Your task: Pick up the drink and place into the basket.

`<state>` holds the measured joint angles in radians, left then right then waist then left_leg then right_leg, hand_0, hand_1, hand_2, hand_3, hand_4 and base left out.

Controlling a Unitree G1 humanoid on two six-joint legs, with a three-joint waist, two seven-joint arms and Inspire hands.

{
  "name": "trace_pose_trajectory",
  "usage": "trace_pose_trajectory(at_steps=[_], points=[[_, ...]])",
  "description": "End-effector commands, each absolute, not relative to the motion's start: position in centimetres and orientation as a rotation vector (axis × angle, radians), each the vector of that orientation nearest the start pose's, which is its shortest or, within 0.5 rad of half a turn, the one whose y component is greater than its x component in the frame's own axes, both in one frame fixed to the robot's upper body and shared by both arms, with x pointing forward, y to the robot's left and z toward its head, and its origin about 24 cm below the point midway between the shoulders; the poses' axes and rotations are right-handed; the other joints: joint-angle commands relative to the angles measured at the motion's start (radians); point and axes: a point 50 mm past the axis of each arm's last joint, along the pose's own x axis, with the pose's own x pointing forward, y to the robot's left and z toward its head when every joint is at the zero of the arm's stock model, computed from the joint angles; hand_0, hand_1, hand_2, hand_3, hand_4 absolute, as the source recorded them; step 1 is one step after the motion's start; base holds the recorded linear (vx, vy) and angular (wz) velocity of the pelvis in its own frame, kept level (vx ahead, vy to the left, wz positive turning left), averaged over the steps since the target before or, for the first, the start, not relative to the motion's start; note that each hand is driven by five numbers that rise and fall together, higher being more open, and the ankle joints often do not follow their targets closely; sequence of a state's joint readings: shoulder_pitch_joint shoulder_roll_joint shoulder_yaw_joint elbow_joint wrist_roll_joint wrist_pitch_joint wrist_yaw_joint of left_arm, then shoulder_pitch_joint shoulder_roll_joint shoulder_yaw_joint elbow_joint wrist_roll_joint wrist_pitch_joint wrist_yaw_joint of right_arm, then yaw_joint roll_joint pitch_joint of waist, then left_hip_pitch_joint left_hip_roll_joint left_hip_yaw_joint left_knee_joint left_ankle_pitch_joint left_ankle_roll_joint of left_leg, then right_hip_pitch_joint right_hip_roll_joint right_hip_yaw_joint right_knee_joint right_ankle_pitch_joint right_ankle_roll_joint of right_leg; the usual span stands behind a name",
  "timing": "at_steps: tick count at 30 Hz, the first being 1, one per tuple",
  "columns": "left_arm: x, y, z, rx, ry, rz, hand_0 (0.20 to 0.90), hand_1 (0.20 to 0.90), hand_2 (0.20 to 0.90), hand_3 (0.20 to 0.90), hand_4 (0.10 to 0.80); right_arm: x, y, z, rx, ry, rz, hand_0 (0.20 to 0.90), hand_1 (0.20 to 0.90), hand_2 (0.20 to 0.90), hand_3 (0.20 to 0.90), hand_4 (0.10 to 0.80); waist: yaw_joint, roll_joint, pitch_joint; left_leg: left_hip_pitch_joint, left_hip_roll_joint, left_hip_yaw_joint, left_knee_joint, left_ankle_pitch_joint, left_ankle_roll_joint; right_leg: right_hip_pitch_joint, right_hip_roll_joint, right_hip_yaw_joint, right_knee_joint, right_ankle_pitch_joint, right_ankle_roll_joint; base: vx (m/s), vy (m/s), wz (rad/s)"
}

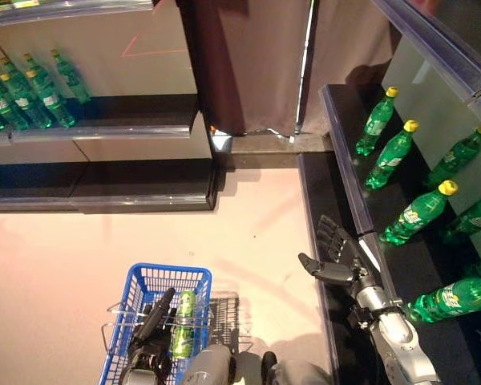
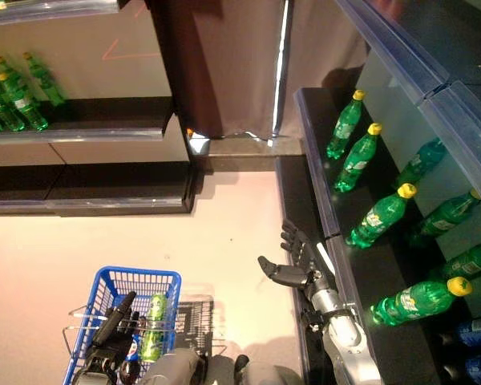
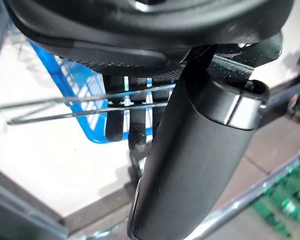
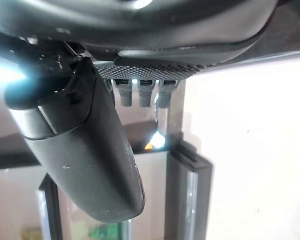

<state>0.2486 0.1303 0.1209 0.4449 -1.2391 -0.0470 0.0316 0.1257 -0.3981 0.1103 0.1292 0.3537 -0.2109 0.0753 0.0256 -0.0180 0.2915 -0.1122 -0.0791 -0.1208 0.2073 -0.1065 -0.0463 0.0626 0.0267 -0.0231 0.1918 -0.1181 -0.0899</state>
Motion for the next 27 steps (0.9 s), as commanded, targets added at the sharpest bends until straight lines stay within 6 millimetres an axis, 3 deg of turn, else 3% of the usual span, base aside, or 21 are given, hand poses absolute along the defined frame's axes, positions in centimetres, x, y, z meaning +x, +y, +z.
trace_pose_trajectory(at_steps=[1, 2, 4, 7, 8, 9, 10, 11, 13, 15, 17, 19, 23, 25, 27], points=[[18.3, 27.0, -1.9, -0.931, -0.025, 0.390, 0.300, 0.300, 0.300, 0.200, 0.100, 23.1, -21.0, 4.2, -0.063, -0.082, 0.155, 0.900, 0.900, 0.900, 0.900, 0.800, 0.028, 0.034, -0.113, 0.007, 0.010, -0.046, -0.123, 0.220, 0.003, 0.079, 0.013, 0.135, -0.087, 0.030, 0.105, 0.484, 0.268, -0.68], [18.2, 26.8, -2.3, -0.936, -0.019, 0.394, 0.300, 0.300, 0.300, 0.200, 0.100, 23.0, -20.8, 3.9, -0.060, -0.068, 0.162, 0.900, 0.900, 0.900, 0.900, 0.800, 0.036, 0.048, -0.111, -0.011, 0.018, -0.061, -0.189, 0.283, -0.018, 0.110, 0.029, 0.163, -0.093, 0.020, 0.104, 0.297, 0.182, -0.48], [18.3, 26.5, -2.7, -0.951, -0.011, 0.404, 0.300, 0.300, 0.300, 0.200, 0.100, 22.6, -20.8, 3.6, -0.061, -0.056, 0.163, 0.900, 0.900, 0.900, 0.900, 0.800, 0.033, 0.051, -0.107, -0.042, 0.015, -0.052, -0.167, 0.301, -0.025, 0.141, 0.025, 0.190, -0.087, -0.001, 0.108, 0.429, 0.351, -0.57], [18.6, 26.3, -3.2, -0.961, -0.006, 0.417, 0.300, 0.300, 0.300, 0.200, 0.100, 22.5, -21.0, 3.4, -0.042, -0.044, 0.162, 0.900, 0.900, 0.900, 0.900, 0.800, 0.022, 0.040, -0.116, -0.027, 0.005, -0.057, -0.133, 0.219, -0.006, 0.143, -0.020, 0.186, -0.073, -0.018, 0.134, 0.332, 0.361, -0.42], [18.9, 26.4, -3.3, -0.958, -0.002, 0.422, 0.300, 0.300, 0.300, 0.200, 0.100, 22.4, -21.0, 3.2, -0.033, -0.036, 0.156, 0.900, 0.900, 0.900, 0.900, 0.800, 0.015, 0.034, -0.123, -0.010, -0.002, -0.056, -0.101, 0.169, 0.005, 0.138, -0.051, 0.173, -0.055, -0.030, 0.156, 0.241, 0.279, -0.25], [18.9, 26.4, -3.3, -0.957, -0.001, 0.422, 0.300, 0.300, 0.300, 0.200, 0.100, 22.3, -20.9, 3.2, -0.033, -0.036, 0.155, 0.900, 0.900, 0.900, 0.900, 0.800, 0.015, 0.033, -0.124, -0.010, -0.004, -0.055, -0.095, 0.164, 0.006, 0.138, -0.054, 0.172, -0.052, -0.032, 0.158, 0.353, 0.400, -0.46], [19.1, 26.7, -3.2, -0.937, 0.005, 0.423, 0.300, 0.300, 0.300, 0.200, 0.100, 22.0, -21.1, 3.1, -0.021, -0.023, 0.143, 0.900, 0.900, 0.900, 0.900, 0.800, 0.010, 0.024, -0.136, 0.004, -0.008, -0.040, -0.071, 0.127, 0.017, 0.127, -0.087, 0.152, -0.036, -0.033, 0.178, 0.294, 0.342, -0.37], [19.0, 27.0, -3.2, -0.924, 0.010, 0.421, 0.300, 0.300, 0.300, 0.200, 0.100, 21.8, -21.2, 2.9, -0.012, -0.013, 0.130, 0.900, 0.900, 0.900, 0.900, 0.800, 0.007, 0.018, -0.145, 0.016, -0.012, -0.026, -0.061, 0.104, 0.033, 0.107, -0.114, 0.132, -0.004, -0.028, 0.194, 0.347, 0.416, -0.38], [18.8, 27.2, -3.3, -0.912, 0.017, 0.418, 0.300, 0.300, 0.300, 0.200, 0.100, 21.6, -21.3, 2.7, -0.007, -0.009, 0.119, 0.900, 0.900, 0.900, 0.900, 0.800, 0.003, 0.013, -0.152, 0.030, -0.019, -0.017, -0.060, 0.090, 0.049, 0.074, -0.131, 0.123, 0.037, -0.007, 0.208, 0.186, 0.250, -0.22], [18.8, 27.4, -3.2, -0.894, 0.025, 0.408, 0.300, 0.300, 0.300, 0.200, 0.100, 21.4, -21.2, 2.6, 0.002, -0.007, 0.107, 0.900, 0.900, 0.900, 0.900, 0.800, -0.005, 0.011, -0.156, 0.050, -0.026, 0.010, -0.060, 0.070, 0.078, 0.000, -0.158, 0.107, 0.178, 0.054, 0.230, 0.179, 0.288, -0.21], [19.1, 27.6, -3.1, -0.890, 0.026, 0.399, 0.300, 0.300, 0.300, 0.200, 0.100, 21.4, -20.9, 2.4, 0.003, -0.010, 0.098, 0.900, 0.900, 0.900, 0.900, 0.800, -0.009, 0.021, -0.150, 0.080, -0.030, 0.043, -0.062, 0.055, 0.100, -0.102, -0.191, 0.078, 0.337, 0.133, 0.207, 0.183, 0.320, -0.24], [19.6, 27.7, -2.8, -0.888, 0.027, 0.398, 0.300, 0.300, 0.300, 0.200, 0.100, 21.5, -20.7, 2.2, 0.008, -0.011, 0.098, 0.900, 0.900, 0.900, 0.900, 0.800, -0.010, 0.027, -0.142, 0.101, -0.030, 0.077, -0.067, 0.049, 0.106, -0.147, -0.211, 0.048, 0.392, 0.163, 0.188, 0.190, 0.254, -0.21], [20.2, 27.4, -2.5, -0.893, 0.021, 0.392, 0.300, 0.300, 0.300, 0.200, 0.100, 21.8, -20.6, 2.4, 0.009, -0.026, 0.096, 0.900, 0.900, 0.900, 0.900, 0.800, -0.012, 0.015, -0.124, 0.123, -0.041, 0.097, -0.084, 0.050, 0.100, -0.143, -0.172, -0.031, 0.212, 0.128, 0.178, 0.244, 0.117, -0.21], [20.1, 27.2, -2.4, -0.900, 0.013, 0.407, 0.300, 0.300, 0.300, 0.200, 0.100, 22.4, -21.0, 2.8, 0.018, -0.036, 0.100, 0.900, 0.900, 0.900, 0.900, 0.800, -0.017, -0.007, -0.107, 0.173, -0.072, 0.097, -0.119, 0.030, 0.091, -0.187, -0.117, -0.110, -0.019, 0.175, 0.213, 0.353, 0.016, -0.35], [20.1, 27.2, -2.4, -0.895, 0.022, 0.406, 0.300, 0.300, 0.300, 0.200, 0.100, 22.5, -21.6, 3.0, 0.016, -0.038, 0.097, 0.900, 0.900, 0.900, 0.900, 0.800, -0.027, -0.020, -0.101, 0.207, -0.095, 0.075, -0.134, 0.017, 0.085, -0.216, -0.074, -0.123, -0.110, 0.240, 0.228, 0.314, -0.015, -0.38]])
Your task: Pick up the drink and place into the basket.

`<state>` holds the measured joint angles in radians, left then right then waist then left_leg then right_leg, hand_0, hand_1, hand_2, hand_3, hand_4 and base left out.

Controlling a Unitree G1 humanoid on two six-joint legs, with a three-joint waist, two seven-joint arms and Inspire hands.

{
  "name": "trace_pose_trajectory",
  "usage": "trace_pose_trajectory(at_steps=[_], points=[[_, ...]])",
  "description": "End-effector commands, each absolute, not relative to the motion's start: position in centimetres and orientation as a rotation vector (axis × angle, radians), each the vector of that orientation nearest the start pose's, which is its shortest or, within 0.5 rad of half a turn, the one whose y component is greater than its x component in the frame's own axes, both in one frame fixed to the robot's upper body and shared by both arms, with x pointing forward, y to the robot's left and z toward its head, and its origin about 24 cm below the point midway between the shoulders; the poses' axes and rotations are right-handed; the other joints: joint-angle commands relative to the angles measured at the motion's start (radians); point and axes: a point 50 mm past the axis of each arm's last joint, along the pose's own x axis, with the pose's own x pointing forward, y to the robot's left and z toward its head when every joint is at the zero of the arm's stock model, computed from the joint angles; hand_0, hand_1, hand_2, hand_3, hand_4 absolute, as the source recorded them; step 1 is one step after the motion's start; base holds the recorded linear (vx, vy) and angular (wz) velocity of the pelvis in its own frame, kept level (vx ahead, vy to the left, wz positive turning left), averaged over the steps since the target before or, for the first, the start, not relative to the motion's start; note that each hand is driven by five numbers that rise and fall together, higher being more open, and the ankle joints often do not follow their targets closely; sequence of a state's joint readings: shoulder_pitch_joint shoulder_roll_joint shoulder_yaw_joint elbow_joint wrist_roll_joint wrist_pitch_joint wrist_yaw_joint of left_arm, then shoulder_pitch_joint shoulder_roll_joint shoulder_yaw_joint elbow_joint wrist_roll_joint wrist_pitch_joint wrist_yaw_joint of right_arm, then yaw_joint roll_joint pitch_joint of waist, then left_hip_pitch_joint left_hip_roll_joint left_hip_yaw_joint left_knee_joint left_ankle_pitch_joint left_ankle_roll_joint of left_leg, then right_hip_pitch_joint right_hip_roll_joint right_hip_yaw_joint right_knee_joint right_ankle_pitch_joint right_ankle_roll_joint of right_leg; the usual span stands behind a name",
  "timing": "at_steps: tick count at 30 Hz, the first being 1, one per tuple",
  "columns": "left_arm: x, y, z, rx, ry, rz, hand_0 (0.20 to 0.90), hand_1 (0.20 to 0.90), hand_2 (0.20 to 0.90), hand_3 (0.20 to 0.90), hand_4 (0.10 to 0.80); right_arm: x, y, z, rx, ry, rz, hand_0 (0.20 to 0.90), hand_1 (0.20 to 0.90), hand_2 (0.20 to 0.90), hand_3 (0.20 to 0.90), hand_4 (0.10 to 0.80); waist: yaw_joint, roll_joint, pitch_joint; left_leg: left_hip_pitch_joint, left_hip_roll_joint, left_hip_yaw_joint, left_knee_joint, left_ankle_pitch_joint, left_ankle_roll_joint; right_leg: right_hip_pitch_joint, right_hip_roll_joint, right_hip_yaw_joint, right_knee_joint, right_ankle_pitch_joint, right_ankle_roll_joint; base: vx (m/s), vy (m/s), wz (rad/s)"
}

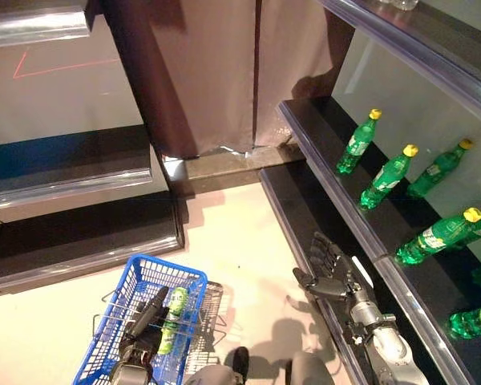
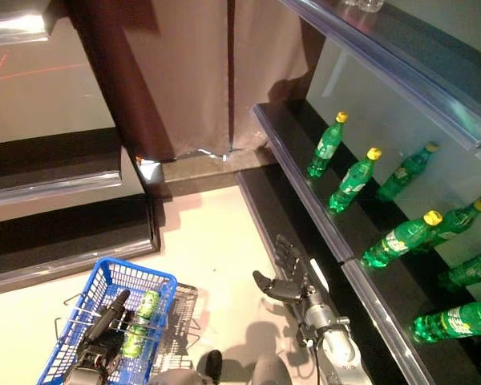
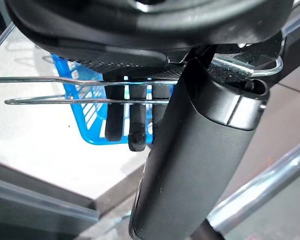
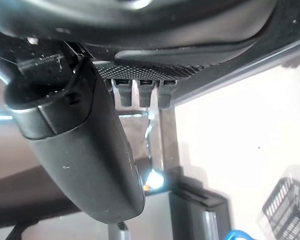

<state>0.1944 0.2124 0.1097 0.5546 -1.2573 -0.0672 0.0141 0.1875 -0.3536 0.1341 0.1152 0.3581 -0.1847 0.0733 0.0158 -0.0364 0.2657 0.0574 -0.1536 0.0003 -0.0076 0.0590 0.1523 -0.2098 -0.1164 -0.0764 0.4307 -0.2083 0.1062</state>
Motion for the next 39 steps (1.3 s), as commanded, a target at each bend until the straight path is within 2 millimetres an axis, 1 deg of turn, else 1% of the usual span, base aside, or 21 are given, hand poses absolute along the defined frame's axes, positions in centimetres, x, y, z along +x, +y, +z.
trace_pose_trajectory(at_steps=[1, 3, 5, 7, 9, 13, 15, 17, 18, 19, 20, 23, 24, 26, 27, 28, 29, 31, 35, 38, 39], points=[[20.0, 27.2, -2.5, -0.893, 0.028, 0.409, 0.300, 0.300, 0.300, 0.200, 0.100, 22.4, -21.7, 2.9, 0.017, -0.035, 0.097, 0.900, 0.900, 0.900, 0.900, 0.800, -0.026, -0.007, -0.075, 0.053, -0.032, -0.064, 0.078, -0.153, -0.113, 0.037, 0.086, -0.062, -0.381, 0.358, 0.035, 0.251, -0.016, -0.12], [19.9, 27.1, -2.7, -0.892, 0.036, 0.415, 0.300, 0.300, 0.300, 0.200, 0.100, 22.1, -21.6, 2.6, 0.021, -0.028, 0.099, 0.900, 0.900, 0.900, 0.900, 0.800, -0.040, -0.011, -0.078, 0.075, -0.040, -0.087, 0.080, -0.168, -0.108, 0.015, 0.102, -0.050, -0.398, 0.387, 0.040, 0.276, -0.039, 0.09], [19.7, 27.0, -2.8, -0.887, 0.041, 0.423, 0.300, 0.300, 0.300, 0.200, 0.100, 21.8, -21.4, 2.4, 0.022, -0.022, 0.105, 0.900, 0.900, 0.900, 0.900, 0.800, -0.046, -0.013, -0.081, 0.083, -0.044, -0.100, 0.086, -0.179, -0.101, 0.003, 0.101, -0.044, -0.381, 0.393, 0.042, 0.257, -0.068, 0.20], [19.2, 27.0, -3.0, -0.878, 0.046, 0.436, 0.300, 0.300, 0.300, 0.200, 0.100, 21.4, -21.0, 2.0, 0.025, -0.014, 0.117, 0.900, 0.900, 0.900, 0.900, 0.800, -0.043, -0.010, -0.088, 0.088, -0.045, -0.116, 0.100, -0.196, -0.089, 0.007, 0.093, -0.044, -0.340, 0.373, 0.033, 0.291, -0.151, 0.06], [19.0, 27.2, -3.1, -0.878, 0.047, 0.441, 0.300, 0.300, 0.300, 0.200, 0.100, 21.4, -20.8, 1.8, 0.026, -0.012, 0.121, 0.900, 0.900, 0.900, 0.900, 0.800, -0.038, -0.004, -0.089, 0.092, -0.041, -0.111, 0.110, -0.208, -0.088, 0.015, 0.086, -0.059, -0.324, 0.359, 0.029, 0.237, -0.156, -0.05], [18.6, 27.7, -3.3, -0.896, 0.062, 0.469, 0.300, 0.300, 0.300, 0.200, 0.100, 21.7, -20.6, 1.6, 0.036, 0.003, 0.125, 0.900, 0.900, 0.900, 0.900, 0.800, -0.038, 0.010, -0.104, 0.109, -0.017, -0.112, 0.168, -0.252, -0.095, 0.046, 0.079, -0.060, -0.280, 0.304, 0.000, 0.317, -0.217, 0.05], [18.5, 27.5, -3.4, -0.893, 0.066, 0.478, 0.300, 0.300, 0.300, 0.200, 0.100, 21.6, -20.4, 1.6, 0.027, 0.007, 0.134, 0.900, 0.900, 0.900, 0.900, 0.800, -0.042, 0.015, -0.121, 0.115, -0.004, -0.121, 0.214, -0.264, -0.112, 0.074, 0.081, -0.049, -0.279, 0.274, -0.024, 0.240, -0.189, -0.04], [18.4, 27.4, -3.4, -0.900, 0.064, 0.485, 0.300, 0.300, 0.300, 0.200, 0.100, 21.5, -20.3, 1.6, 0.019, 0.010, 0.143, 0.900, 0.900, 0.900, 0.900, 0.800, -0.047, 0.020, -0.132, 0.111, 0.007, -0.122, 0.251, -0.247, -0.128, 0.088, 0.084, -0.042, -0.280, 0.254, -0.039, 0.170, -0.131, -0.02], [18.4, 27.4, -3.4, -0.914, 0.059, 0.493, 0.300, 0.300, 0.300, 0.200, 0.100, 21.4, -20.3, 1.6, 0.008, 0.014, 0.160, 0.900, 0.900, 0.900, 0.900, 0.800, -0.053, 0.025, -0.142, 0.101, 0.022, -0.117, 0.303, -0.211, -0.149, 0.103, 0.086, -0.041, -0.281, 0.234, -0.055, 0.173, -0.143, -0.02], [18.4, 27.3, -3.4, -0.918, 0.056, 0.496, 0.300, 0.300, 0.300, 0.200, 0.100, 21.3, -20.3, 1.6, 0.002, 0.016, 0.169, 0.900, 0.900, 0.900, 0.900, 0.800, -0.055, 0.026, -0.143, 0.088, 0.029, -0.105, 0.344, -0.186, -0.161, 0.114, 0.083, -0.043, -0.282, 0.225, -0.062, 0.189, -0.177, -0.01], [18.3, 27.2, -3.4, -0.923, 0.052, 0.494, 0.300, 0.300, 0.300, 0.200, 0.100, 21.2, -20.3, 1.7, -0.010, 0.020, 0.181, 0.900, 0.900, 0.900, 0.900, 0.800, -0.057, 0.024, -0.144, 0.036, 0.040, -0.073, 0.475, -0.137, -0.180, 0.138, 0.073, -0.050, -0.283, 0.206, -0.081, 0.148, -0.157, -0.01], [18.2, 26.9, -3.4, -0.931, 0.047, 0.488, 0.300, 0.300, 0.300, 0.200, 0.100, 21.2, -20.4, 1.8, -0.022, 0.019, 0.190, 0.900, 0.900, 0.900, 0.900, 0.800, -0.055, 0.018, -0.134, -0.066, 0.041, -0.039, 0.654, -0.108, -0.182, 0.161, 0.065, -0.043, -0.277, 0.190, -0.101, 0.105, -0.112, -0.09], [18.2, 26.8, -3.3, -0.935, 0.044, 0.481, 0.300, 0.300, 0.300, 0.200, 0.100, 21.2, -20.5, 1.8, -0.023, 0.017, 0.189, 0.900, 0.900, 0.900, 0.900, 0.800, -0.050, 0.018, -0.123, -0.116, 0.052, -0.026, 0.665, -0.105, -0.169, 0.174, 0.070, -0.030, -0.274, 0.183, -0.108, 0.109, -0.089, -0.27], [18.1, 26.7, -3.4, -0.939, 0.041, 0.473, 0.300, 0.300, 0.300, 0.200, 0.100, 21.3, -20.5, 1.8, -0.024, 0.013, 0.188, 0.900, 0.900, 0.900, 0.900, 0.800, -0.045, 0.021, -0.111, -0.136, 0.067, -0.023, 0.614, -0.103, -0.155, 0.189, 0.076, -0.007, -0.277, 0.176, -0.107, 0.122, -0.023, -0.29], [17.9, 26.7, -3.4, -0.945, 0.035, 0.466, 0.300, 0.300, 0.300, 0.200, 0.100, 21.6, -20.4, 1.9, -0.022, 0.007, 0.190, 0.900, 0.900, 0.900, 0.900, 0.800, -0.036, 0.029, -0.101, -0.136, 0.081, -0.028, 0.510, -0.089, -0.148, 0.207, 0.089, 0.023, -0.282, 0.162, -0.103, 0.154, 0.050, -0.36], [17.8, 26.8, -3.4, -0.950, 0.029, 0.466, 0.300, 0.300, 0.300, 0.200, 0.100, 21.8, -20.3, 2.1, -0.021, 0.004, 0.198, 0.900, 0.900, 0.900, 0.900, 0.800, -0.029, 0.039, -0.098, -0.137, 0.090, -0.046, 0.416, -0.064, -0.155, 0.216, 0.104, 0.045, -0.287, 0.152, -0.100, 0.127, 0.054, -0.36], [17.8, 26.8, -3.4, -0.951, 0.028, 0.466, 0.300, 0.300, 0.300, 0.200, 0.100, 21.8, -20.3, 2.1, -0.020, 0.004, 0.198, 0.900, 0.900, 0.900, 0.900, 0.800, -0.027, 0.039, -0.096, -0.132, 0.091, -0.046, 0.403, -0.060, -0.156, 0.220, 0.105, 0.049, -0.287, 0.150, -0.100, 0.116, 0.081, -0.40], [17.5, 26.9, -3.6, -0.958, 0.021, 0.468, 0.300, 0.300, 0.300, 0.200, 0.100, 21.9, -20.2, 2.3, -0.022, 0.004, 0.223, 0.900, 0.900, 0.900, 0.900, 0.800, -0.008, 0.066, -0.090, -0.147, 0.105, -0.117, 0.226, 0.031, -0.195, 0.247, 0.136, 0.098, -0.302, 0.133, -0.094, 0.160, 0.115, -0.45], [17.4, 26.7, -3.9, -0.963, 0.022, 0.477, 0.300, 0.300, 0.300, 0.200, 0.100, 21.6, -20.3, 2.3, -0.019, 0.014, 0.253, 0.900, 0.900, 0.900, 0.900, 0.800, 0.009, 0.081, -0.080, -0.152, 0.114, -0.181, 0.111, 0.100, -0.227, 0.285, 0.153, 0.146, -0.320, 0.123, -0.086, 0.171, 0.129, -0.67], [17.5, 26.6, -4.3, -0.971, 0.018, 0.493, 0.300, 0.300, 0.300, 0.200, 0.100, 21.6, -20.2, 2.3, -0.022, 0.020, 0.285, 0.900, 0.900, 0.900, 0.900, 0.800, 0.007, 0.087, -0.075, -0.149, 0.112, -0.207, 0.090, 0.098, -0.235, 0.302, 0.150, 0.180, -0.321, 0.111, -0.079, 0.144, 0.218, -0.59], [17.7, 26.5, -4.5, -0.978, 0.019, 0.492, 0.300, 0.300, 0.300, 0.200, 0.100, 21.7, -20.3, 2.3, -0.028, 0.019, 0.288, 0.900, 0.900, 0.900, 0.900, 0.800, 0.001, 0.086, -0.076, -0.140, 0.108, -0.204, 0.095, 0.065, -0.232, 0.301, 0.137, 0.186, -0.319, 0.108, -0.073, 0.086, 0.251, -0.61]])
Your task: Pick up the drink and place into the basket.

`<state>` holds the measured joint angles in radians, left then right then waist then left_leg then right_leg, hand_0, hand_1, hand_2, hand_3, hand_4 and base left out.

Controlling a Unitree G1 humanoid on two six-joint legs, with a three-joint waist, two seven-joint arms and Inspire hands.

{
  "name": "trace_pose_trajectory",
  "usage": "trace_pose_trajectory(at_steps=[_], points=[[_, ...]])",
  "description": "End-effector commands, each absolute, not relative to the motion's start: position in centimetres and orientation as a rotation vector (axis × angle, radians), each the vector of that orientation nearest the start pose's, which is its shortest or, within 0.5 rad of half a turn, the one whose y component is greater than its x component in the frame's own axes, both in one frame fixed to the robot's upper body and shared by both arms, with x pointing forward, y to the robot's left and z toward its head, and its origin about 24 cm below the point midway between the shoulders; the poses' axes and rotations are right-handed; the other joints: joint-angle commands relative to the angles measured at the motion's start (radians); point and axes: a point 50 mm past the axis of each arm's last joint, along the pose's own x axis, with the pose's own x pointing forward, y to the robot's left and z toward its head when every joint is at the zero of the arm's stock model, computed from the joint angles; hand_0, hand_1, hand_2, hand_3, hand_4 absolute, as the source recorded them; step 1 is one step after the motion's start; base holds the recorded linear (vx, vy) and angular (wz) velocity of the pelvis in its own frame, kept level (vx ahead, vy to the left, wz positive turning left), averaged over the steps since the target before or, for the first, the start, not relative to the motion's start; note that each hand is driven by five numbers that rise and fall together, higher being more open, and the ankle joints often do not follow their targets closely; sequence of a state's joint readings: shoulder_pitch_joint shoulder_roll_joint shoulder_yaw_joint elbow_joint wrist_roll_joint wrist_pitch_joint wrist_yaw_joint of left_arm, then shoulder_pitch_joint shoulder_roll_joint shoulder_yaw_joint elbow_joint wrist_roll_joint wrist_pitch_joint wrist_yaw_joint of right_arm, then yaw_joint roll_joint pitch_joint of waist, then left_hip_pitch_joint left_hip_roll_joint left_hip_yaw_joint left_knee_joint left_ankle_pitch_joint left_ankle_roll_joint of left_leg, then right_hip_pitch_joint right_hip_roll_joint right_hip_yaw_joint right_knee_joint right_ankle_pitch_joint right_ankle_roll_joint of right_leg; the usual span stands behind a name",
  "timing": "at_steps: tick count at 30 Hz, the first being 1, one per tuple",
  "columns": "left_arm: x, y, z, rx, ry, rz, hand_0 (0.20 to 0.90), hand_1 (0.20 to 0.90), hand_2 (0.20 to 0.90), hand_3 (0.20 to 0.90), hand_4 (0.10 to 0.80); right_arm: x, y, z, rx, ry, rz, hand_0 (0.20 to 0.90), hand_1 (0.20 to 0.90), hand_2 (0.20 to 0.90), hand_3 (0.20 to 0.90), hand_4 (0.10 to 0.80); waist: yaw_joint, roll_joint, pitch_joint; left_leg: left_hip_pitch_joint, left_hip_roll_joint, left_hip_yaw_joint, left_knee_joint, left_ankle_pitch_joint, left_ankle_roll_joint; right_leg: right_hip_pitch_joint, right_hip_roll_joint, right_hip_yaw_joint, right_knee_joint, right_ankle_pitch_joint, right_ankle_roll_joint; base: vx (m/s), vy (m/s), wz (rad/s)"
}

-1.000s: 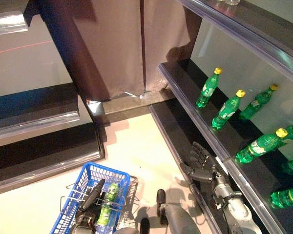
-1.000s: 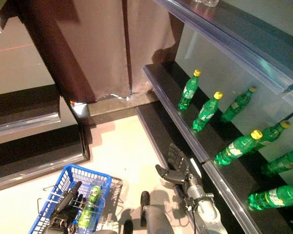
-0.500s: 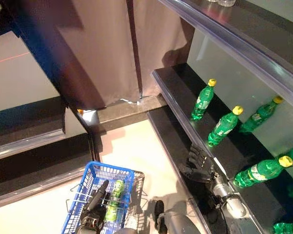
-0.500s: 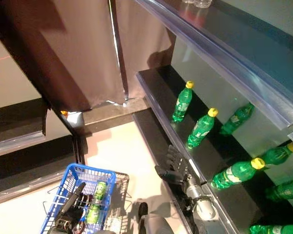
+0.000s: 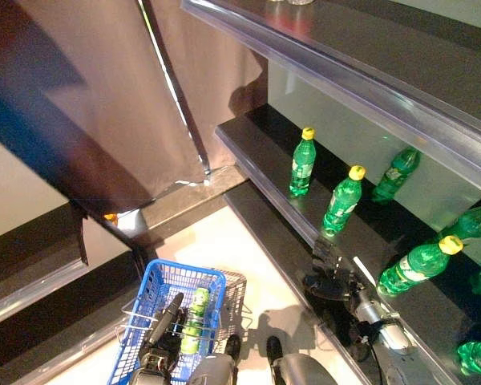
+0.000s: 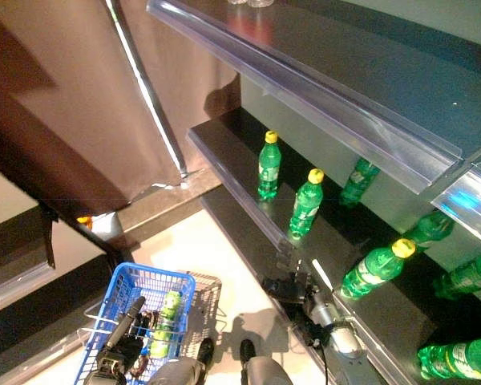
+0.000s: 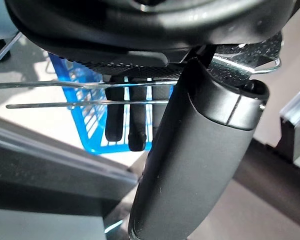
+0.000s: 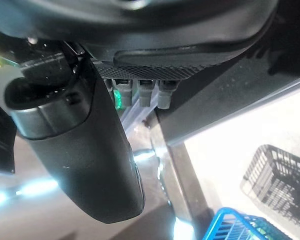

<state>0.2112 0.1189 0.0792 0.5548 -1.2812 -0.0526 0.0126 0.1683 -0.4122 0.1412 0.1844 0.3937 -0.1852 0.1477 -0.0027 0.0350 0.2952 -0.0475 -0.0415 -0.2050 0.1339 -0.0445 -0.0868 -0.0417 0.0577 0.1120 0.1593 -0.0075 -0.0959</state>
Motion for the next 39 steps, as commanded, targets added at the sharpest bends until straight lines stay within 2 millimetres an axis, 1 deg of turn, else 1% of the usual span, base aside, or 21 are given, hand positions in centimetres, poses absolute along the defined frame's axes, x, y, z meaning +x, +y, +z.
trace_pose_trajectory(at_steps=[1, 2, 3, 5, 6, 7, 8, 9, 12, 14, 17, 18, 23, 24, 25, 26, 32, 39], points=[[17.8, 26.3, -4.5, -0.981, 0.020, 0.490, 0.300, 0.300, 0.300, 0.200, 0.100, 21.8, -20.3, 2.4, -0.034, 0.017, 0.289, 0.900, 0.900, 0.900, 0.900, 0.800, 0.017, 0.013, -0.108, -0.025, -0.007, 0.003, -0.051, 0.143, 0.010, 0.131, -0.045, 0.000, -0.047, -0.093, 0.133, 0.088, 0.330, -0.71], [18.1, 26.2, -4.7, -0.982, 0.022, 0.486, 0.300, 0.300, 0.300, 0.200, 0.100, 21.8, -20.3, 2.4, -0.041, 0.012, 0.289, 0.900, 0.900, 0.900, 0.900, 0.800, 0.009, 0.010, -0.114, 0.004, -0.009, 0.014, -0.058, 0.096, 0.015, 0.122, -0.067, -0.010, -0.043, -0.088, 0.145, 0.053, 0.234, -0.52], [18.1, 26.2, -4.7, -0.981, 0.022, 0.484, 0.300, 0.300, 0.300, 0.200, 0.100, 21.8, -20.3, 2.4, -0.042, 0.011, 0.286, 0.900, 0.900, 0.900, 0.900, 0.800, 0.007, 0.009, -0.114, 0.010, -0.009, 0.017, -0.059, 0.089, 0.015, 0.121, -0.071, -0.012, -0.042, -0.088, 0.147, 0.063, 0.280, -0.62], [18.6, 26.2, -4.7, -0.971, 0.028, 0.467, 0.300, 0.300, 0.300, 0.200, 0.100, 21.8, -20.8, 2.5, -0.037, 0.011, 0.265, 0.900, 0.900, 0.900, 0.900, 0.800, -0.012, 0.001, -0.120, 0.045, -0.018, 0.047, -0.039, 0.032, 0.023, 0.108, -0.101, -0.018, -0.036, -0.077, 0.171, 0.067, 0.270, -0.58], [18.7, 26.2, -4.7, -0.968, 0.030, 0.458, 0.300, 0.300, 0.300, 0.200, 0.100, 21.7, -20.9, 2.5, -0.034, 0.009, 0.259, 0.900, 0.900, 0.900, 0.900, 0.800, -0.015, -0.002, -0.120, 0.051, -0.022, 0.051, -0.034, 0.021, 0.026, 0.104, -0.107, -0.015, -0.035, -0.074, 0.178, 0.057, 0.251, -0.38], [18.7, 26.2, -4.5, -0.962, 0.029, 0.447, 0.300, 0.300, 0.300, 0.200, 0.100, 21.6, -20.9, 2.5, -0.030, 0.004, 0.245, 0.900, 0.900, 0.900, 0.900, 0.800, -0.019, -0.006, -0.121, 0.061, -0.030, 0.056, -0.024, 0.003, 0.034, 0.095, -0.118, -0.008, -0.031, -0.067, 0.192, 0.036, 0.176, -0.11], [18.7, 26.3, -4.5, -0.958, 0.027, 0.446, 0.300, 0.300, 0.300, 0.200, 0.100, 21.5, -21.0, 2.5, -0.026, 0.002, 0.244, 0.900, 0.900, 0.900, 0.900, 0.800, -0.021, -0.009, -0.120, 0.069, -0.033, 0.062, -0.019, -0.008, 0.041, 0.089, -0.122, -0.004, -0.028, -0.062, 0.199, 0.037, 0.234, -0.22], [18.8, 26.5, -4.4, -0.948, 0.022, 0.438, 0.300, 0.300, 0.300, 0.200, 0.100, 21.3, -21.0, 2.5, -0.012, -0.006, 0.231, 0.900, 0.900, 0.900, 0.900, 0.800, -0.027, -0.015, -0.118, 0.080, -0.041, 0.078, -0.009, -0.028, 0.059, 0.074, -0.132, 0.003, -0.025, -0.048, 0.212, 0.023, 0.196, -0.26], [19.0, 26.8, -4.1, -0.939, 0.017, 0.420, 0.300, 0.300, 0.300, 0.200, 0.100, 21.4, -21.0, 2.5, 0.000, -0.020, 0.211, 0.900, 0.900, 0.900, 0.900, 0.800, -0.030, -0.026, -0.110, 0.089, -0.046, 0.103, 0.001, -0.046, 0.078, 0.060, -0.147, -0.008, -0.025, -0.025, 0.228, 0.001, 0.137, -0.23], [19.2, 27.3, -3.6, -0.931, 0.005, 0.408, 0.300, 0.300, 0.300, 0.200, 0.100, 21.7, -20.9, 2.7, 0.013, -0.037, 0.203, 0.900, 0.900, 0.900, 0.900, 0.800, -0.016, -0.038, -0.101, 0.099, -0.044, 0.135, 0.002, -0.054, 0.085, 0.055, -0.172, -0.064, -0.044, 0.006, 0.243, -0.028, 0.078, -0.35], [19.2, 27.9, -3.1, -0.936, -0.029, 0.418, 0.300, 0.300, 0.300, 0.200, 0.100, 22.5, -20.4, 3.1, 0.033, -0.048, 0.222, 0.900, 0.900, 0.900, 0.900, 0.800, 0.015, -0.045, -0.095, 0.107, -0.036, 0.182, -0.021, -0.048, 0.087, 0.051, -0.201, -0.161, -0.074, 0.038, 0.257, -0.048, 0.019, -0.89], [19.4, 28.0, -3.0, -0.937, -0.038, 0.418, 0.300, 0.300, 0.300, 0.200, 0.100, 22.9, -20.3, 3.3, 0.032, -0.053, 0.224, 0.900, 0.900, 0.900, 0.900, 0.800, 0.019, -0.047, -0.096, 0.105, -0.036, 0.197, -0.027, -0.047, 0.090, 0.050, -0.204, -0.175, -0.092, 0.048, 0.258, -0.074, -0.019, -1.18], [21.1, 27.0, -2.3, -0.940, -0.043, 0.396, 0.300, 0.300, 0.300, 0.200, 0.100, 23.5, -19.9, 3.2, 0.042, -0.055, 0.192, 0.900, 0.900, 0.900, 0.900, 0.800, 0.008, -0.056, -0.109, 0.095, -0.028, 0.244, -0.056, -0.037, 0.098, 0.038, -0.185, -0.167, -0.135, 0.071, 0.256, -0.048, -0.056, -0.47], [21.6, 26.7, -2.2, -0.942, -0.044, 0.395, 0.300, 0.300, 0.300, 0.200, 0.100, 23.4, -19.9, 3.0, 0.039, -0.050, 0.181, 0.900, 0.900, 0.900, 0.900, 0.800, -0.003, -0.060, -0.113, 0.091, -0.027, 0.253, -0.057, -0.038, 0.101, 0.035, -0.175, -0.153, -0.141, 0.072, 0.252, -0.011, -0.044, -0.10], [21.7, 26.6, -2.2, -0.941, -0.045, 0.395, 0.300, 0.300, 0.300, 0.200, 0.100, 23.4, -19.9, 3.0, 0.037, -0.048, 0.178, 0.900, 0.900, 0.900, 0.900, 0.800, -0.005, -0.060, -0.114, 0.090, -0.027, 0.255, -0.056, -0.038, 0.101, 0.034, -0.174, -0.150, -0.142, 0.072, 0.252, 0.005, -0.044, -0.21], [22.0, 26.4, -2.2, -0.942, -0.043, 0.392, 0.300, 0.300, 0.300, 0.200, 0.100, 23.2, -20.0, 2.7, 0.029, -0.039, 0.171, 0.900, 0.900, 0.900, 0.900, 0.800, -0.016, -0.062, -0.117, 0.091, -0.026, 0.262, -0.058, -0.041, 0.103, 0.036, -0.166, -0.137, -0.147, 0.071, 0.249, 0.014, -0.020, -0.25], [22.6, 25.9, -2.0, -0.934, -0.035, 0.370, 0.300, 0.300, 0.300, 0.200, 0.100, 22.4, -20.6, 1.9, 0.018, 0.002, 0.150, 0.900, 0.900, 0.900, 0.900, 0.800, -0.039, -0.068, -0.118, 0.100, -0.025, 0.278, -0.054, -0.054, 0.108, 0.052, -0.151, -0.113, -0.164, 0.067, 0.243, 0.031, -0.036, -0.22], [22.5, 26.0, -2.1, -0.927, -0.030, 0.368, 0.300, 0.300, 0.300, 0.200, 0.100, 21.1, -21.6, 0.9, 0.006, 0.044, 0.086, 0.900, 0.900, 0.900, 0.900, 0.800, -0.064, -0.072, -0.112, 0.111, -0.024, 0.297, -0.042, -0.069, 0.115, 0.062, -0.141, -0.085, -0.165, 0.064, 0.243, 0.015, -0.017, -0.13]])
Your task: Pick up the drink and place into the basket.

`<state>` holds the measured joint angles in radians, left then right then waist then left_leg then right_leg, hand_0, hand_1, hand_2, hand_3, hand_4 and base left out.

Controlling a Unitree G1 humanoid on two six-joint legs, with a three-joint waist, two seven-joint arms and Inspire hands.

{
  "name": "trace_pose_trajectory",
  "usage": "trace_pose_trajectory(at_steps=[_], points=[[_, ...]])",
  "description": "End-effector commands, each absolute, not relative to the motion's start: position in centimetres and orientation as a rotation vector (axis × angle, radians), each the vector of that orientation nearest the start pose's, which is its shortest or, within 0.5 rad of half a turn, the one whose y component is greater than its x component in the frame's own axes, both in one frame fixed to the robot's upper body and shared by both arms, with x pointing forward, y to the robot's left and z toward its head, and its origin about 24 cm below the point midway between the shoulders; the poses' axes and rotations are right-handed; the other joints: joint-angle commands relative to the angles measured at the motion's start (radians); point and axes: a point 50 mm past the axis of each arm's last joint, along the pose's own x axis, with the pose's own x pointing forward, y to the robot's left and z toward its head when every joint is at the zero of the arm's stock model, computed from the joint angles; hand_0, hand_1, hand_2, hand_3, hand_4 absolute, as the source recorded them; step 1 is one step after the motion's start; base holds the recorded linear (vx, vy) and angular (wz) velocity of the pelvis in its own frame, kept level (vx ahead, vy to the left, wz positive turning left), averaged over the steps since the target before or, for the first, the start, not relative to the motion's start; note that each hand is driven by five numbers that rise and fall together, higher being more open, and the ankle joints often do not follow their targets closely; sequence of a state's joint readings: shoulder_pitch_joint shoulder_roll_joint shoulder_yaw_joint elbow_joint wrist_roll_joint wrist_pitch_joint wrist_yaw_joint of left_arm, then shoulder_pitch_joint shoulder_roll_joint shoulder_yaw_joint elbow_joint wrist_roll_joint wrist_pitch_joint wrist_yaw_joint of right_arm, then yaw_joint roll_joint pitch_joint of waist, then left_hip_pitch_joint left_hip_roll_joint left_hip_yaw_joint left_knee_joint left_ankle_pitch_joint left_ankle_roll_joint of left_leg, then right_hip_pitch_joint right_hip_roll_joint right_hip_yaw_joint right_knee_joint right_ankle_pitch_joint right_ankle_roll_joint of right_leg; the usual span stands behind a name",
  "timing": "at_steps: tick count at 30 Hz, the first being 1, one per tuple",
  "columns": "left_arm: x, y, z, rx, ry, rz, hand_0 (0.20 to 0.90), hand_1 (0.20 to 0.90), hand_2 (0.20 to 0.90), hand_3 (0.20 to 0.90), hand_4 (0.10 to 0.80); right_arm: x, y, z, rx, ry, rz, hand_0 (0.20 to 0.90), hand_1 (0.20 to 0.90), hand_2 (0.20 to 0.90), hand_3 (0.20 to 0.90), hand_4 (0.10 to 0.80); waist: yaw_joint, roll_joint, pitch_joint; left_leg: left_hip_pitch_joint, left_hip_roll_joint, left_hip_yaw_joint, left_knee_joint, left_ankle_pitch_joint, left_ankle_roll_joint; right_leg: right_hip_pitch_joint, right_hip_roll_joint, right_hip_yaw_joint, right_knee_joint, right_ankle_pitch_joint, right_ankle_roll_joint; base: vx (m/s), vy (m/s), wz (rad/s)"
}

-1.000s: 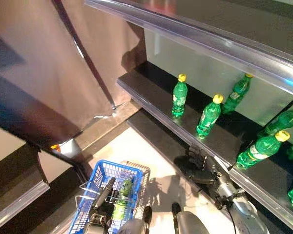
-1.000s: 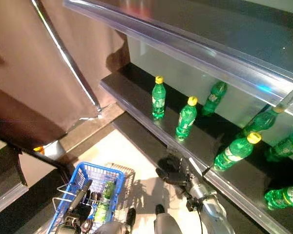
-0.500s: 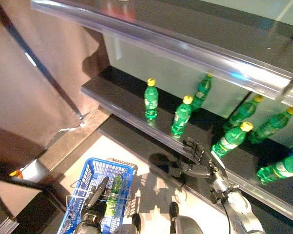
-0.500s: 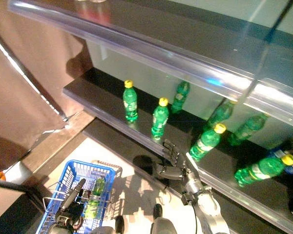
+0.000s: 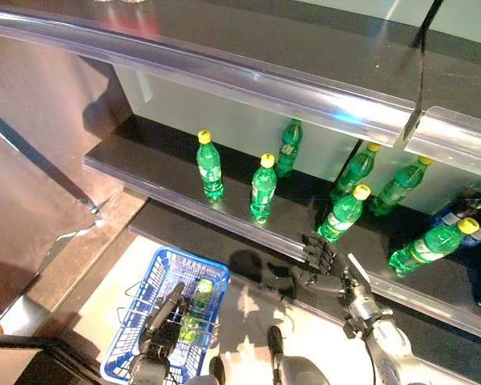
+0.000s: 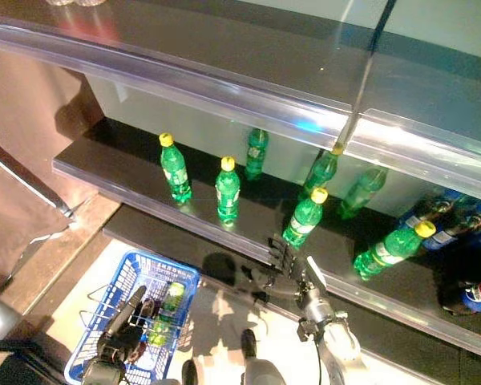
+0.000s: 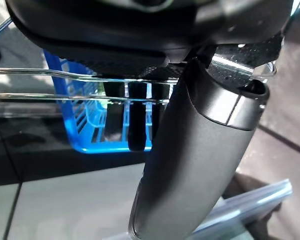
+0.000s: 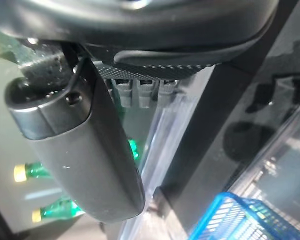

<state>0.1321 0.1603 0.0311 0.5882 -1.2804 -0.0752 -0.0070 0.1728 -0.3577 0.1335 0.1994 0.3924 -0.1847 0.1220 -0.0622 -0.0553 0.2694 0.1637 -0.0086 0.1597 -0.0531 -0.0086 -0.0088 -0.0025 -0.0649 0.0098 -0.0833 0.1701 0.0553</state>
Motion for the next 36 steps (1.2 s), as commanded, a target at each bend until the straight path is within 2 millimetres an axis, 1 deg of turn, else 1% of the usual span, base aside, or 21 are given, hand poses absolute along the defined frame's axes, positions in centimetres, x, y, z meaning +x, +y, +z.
trace_pose_trajectory(at_steps=[1, 7, 12, 17, 23, 29, 30, 32, 34, 36], points=[[22.5, 26.0, -2.0, -0.925, -0.031, 0.368, 0.300, 0.300, 0.300, 0.200, 0.100, 21.0, -21.8, 0.9, 0.005, 0.048, 0.072, 0.900, 0.900, 0.900, 0.900, 0.800, -0.009, 0.018, -0.084, -0.098, -0.057, -0.065, 0.146, -0.107, 0.038, 0.024, -0.017, 0.023, 0.077, -0.113, 0.092, 0.012, -0.006, -0.10], [22.4, 26.3, -1.9, -0.929, -0.044, 0.386, 0.300, 0.300, 0.300, 0.200, 0.100, 20.4, -23.1, 0.8, 0.049, 0.023, -0.068, 0.900, 0.900, 0.900, 0.900, 0.800, -0.030, 0.022, -0.078, -0.082, -0.059, -0.055, 0.147, -0.117, 0.048, 0.031, -0.004, 0.052, 0.079, -0.113, 0.091, 0.008, -0.003, -0.16], [22.3, 26.3, -2.0, -0.931, -0.043, 0.395, 0.300, 0.300, 0.300, 0.200, 0.100, 20.5, -23.5, 1.2, 0.053, -0.007, -0.109, 0.900, 0.900, 0.900, 0.900, 0.800, -0.035, 0.028, -0.080, -0.073, -0.061, -0.055, 0.145, -0.122, 0.052, 0.034, 0.003, 0.062, 0.080, -0.116, 0.089, 0.014, -0.017, -0.15], [22.0, 26.2, -2.3, -0.928, -0.029, 0.408, 0.300, 0.300, 0.300, 0.200, 0.100, 20.9, -23.6, 1.6, 0.051, -0.028, -0.137, 0.900, 0.900, 0.900, 0.900, 0.800, -0.026, 0.030, -0.082, -0.064, -0.060, -0.061, 0.141, -0.121, 0.050, 0.041, 0.005, 0.058, 0.080, -0.119, 0.087, 0.023, -0.025, -0.09], [21.3, 26.4, -2.9, -0.917, 0.002, 0.427, 0.300, 0.300, 0.300, 0.200, 0.100, 21.1, -23.8, 1.9, 0.081, -0.034, -0.184, 0.900, 0.900, 0.900, 0.900, 0.800, -0.014, 0.035, -0.080, -0.053, -0.059, -0.076, 0.130, -0.114, 0.050, 0.045, 0.004, 0.045, 0.088, -0.122, 0.090, 0.056, -0.033, -0.02], [20.7, 26.8, -3.1, -0.900, 0.022, 0.429, 0.300, 0.300, 0.300, 0.200, 0.100, 21.4, -24.1, 2.4, 0.073, -0.053, -0.227, 0.900, 0.900, 0.900, 0.900, 0.800, 0.000, 0.037, -0.054, -0.077, -0.059, -0.094, 0.160, -0.114, 0.055, 0.027, -0.006, 0.037, 0.133, -0.137, 0.095, 0.066, -0.045, 0.00], [20.9, 26.9, -2.8, -0.890, 0.017, 0.419, 0.300, 0.300, 0.300, 0.200, 0.100, 21.8, -24.2, 2.8, 0.075, -0.080, -0.252, 0.900, 0.900, 0.900, 0.900, 0.800, 0.006, 0.036, -0.033, -0.112, -0.060, -0.099, 0.191, -0.116, 0.056, 0.003, -0.009, 0.039, 0.158, -0.144, 0.095, 0.001, -0.066, 0.01], [21.3, 27.0, -2.5, -0.887, 0.006, 0.409, 0.300, 0.300, 0.300, 0.200, 0.100, 22.2, -24.2, 3.3, 0.075, -0.106, -0.268, 0.900, 0.900, 0.900, 0.900, 0.800, 0.008, 0.035, -0.018, -0.144, -0.060, -0.101, 0.218, -0.119, 0.057, -0.018, -0.011, 0.043, 0.170, -0.145, 0.094, -0.102, -0.075, 0.00], [23.0, 27.0, -0.8, -0.885, -0.053, 0.373, 0.300, 0.300, 0.300, 0.200, 0.100, 23.7, -24.3, 5.2, 0.088, -0.209, -0.306, 0.900, 0.900, 0.900, 0.900, 0.800, 0.012, 0.030, 0.045, -0.235, -0.059, -0.108, 0.281, -0.120, 0.058, -0.077, -0.013, 0.046, 0.194, -0.138, 0.088, -0.328, -0.137, 0.02], [24.3, 26.9, 0.5, -0.887, -0.099, 0.347, 0.300, 0.300, 0.300, 0.200, 0.100, 24.7, -24.3, 6.7, 0.113, -0.289, -0.336, 0.900, 0.900, 0.900, 0.900, 0.800, 0.015, 0.031, 0.091, -0.298, -0.057, -0.114, 0.315, -0.117, 0.059, -0.122, -0.009, 0.047, 0.208, -0.132, 0.081, -0.292, -0.104, 0.10]])
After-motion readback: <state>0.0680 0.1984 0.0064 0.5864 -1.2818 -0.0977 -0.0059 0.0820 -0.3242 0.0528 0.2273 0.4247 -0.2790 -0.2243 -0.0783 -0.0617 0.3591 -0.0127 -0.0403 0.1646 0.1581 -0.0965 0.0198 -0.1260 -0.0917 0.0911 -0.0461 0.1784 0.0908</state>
